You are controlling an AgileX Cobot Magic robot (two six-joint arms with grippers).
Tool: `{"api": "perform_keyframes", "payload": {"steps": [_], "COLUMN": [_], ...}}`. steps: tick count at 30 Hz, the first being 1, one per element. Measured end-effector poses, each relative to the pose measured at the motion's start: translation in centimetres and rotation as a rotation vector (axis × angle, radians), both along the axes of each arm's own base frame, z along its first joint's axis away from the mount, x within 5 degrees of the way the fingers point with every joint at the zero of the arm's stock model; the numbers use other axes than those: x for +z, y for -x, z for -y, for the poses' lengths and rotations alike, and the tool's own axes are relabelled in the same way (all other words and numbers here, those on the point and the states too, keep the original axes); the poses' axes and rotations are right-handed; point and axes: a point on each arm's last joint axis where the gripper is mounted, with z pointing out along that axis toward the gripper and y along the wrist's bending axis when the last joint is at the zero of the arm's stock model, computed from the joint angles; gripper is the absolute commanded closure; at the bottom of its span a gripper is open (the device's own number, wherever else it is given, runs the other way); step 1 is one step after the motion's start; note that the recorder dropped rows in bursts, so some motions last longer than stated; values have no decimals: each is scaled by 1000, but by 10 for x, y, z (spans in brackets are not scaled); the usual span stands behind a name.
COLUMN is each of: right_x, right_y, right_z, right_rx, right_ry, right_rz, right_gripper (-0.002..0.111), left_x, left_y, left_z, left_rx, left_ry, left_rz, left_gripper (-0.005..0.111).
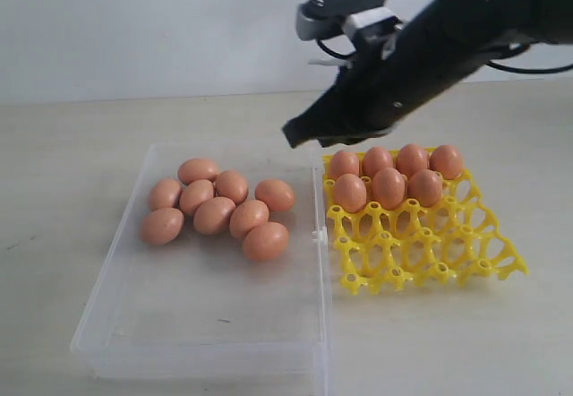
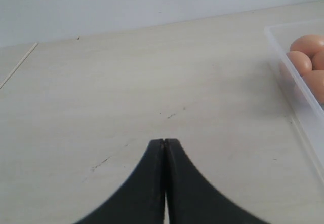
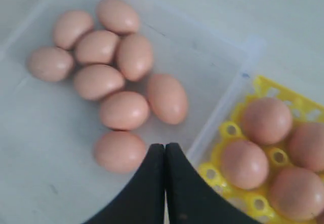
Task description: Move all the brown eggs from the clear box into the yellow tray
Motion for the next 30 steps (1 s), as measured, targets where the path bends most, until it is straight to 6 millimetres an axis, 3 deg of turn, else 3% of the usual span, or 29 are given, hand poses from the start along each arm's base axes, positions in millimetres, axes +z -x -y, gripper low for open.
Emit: {"api": "perform_keyframes", "payload": {"steps": [4,7,10,13,16,18,23,30], "right_x": [18,15,-4,-32,-51,-60,-83,-96], "right_y": [0,-7,-21,-33,-41,-45,-48,-50], "right_z": [-36,-56,-71,-83,-91,-94,-97,-98], "right_rx": [95,137,144,139,94,68,32,0], "right_ry": [-9,10,36,83,106,110,133,144], "right_rz": [-25,-76,-187,-316,-409,-439,-498,-531], "right_gripper": [95,95,92,77,59,53,52,52], "left_x": [0,0,0,0,0,0,0,0], "left_y": [0,0,0,0,0,0,0,0], "left_z": [0,0,0,0,0,0,0,0], "left_rx": [0,0,0,0,0,0,0,0], "left_ry": [0,0,0,0,0,0,0,0], "left_rz": [0,0,0,0,0,0,0,0], "left_gripper": [107,107,107,107,107,107,107,107]}}
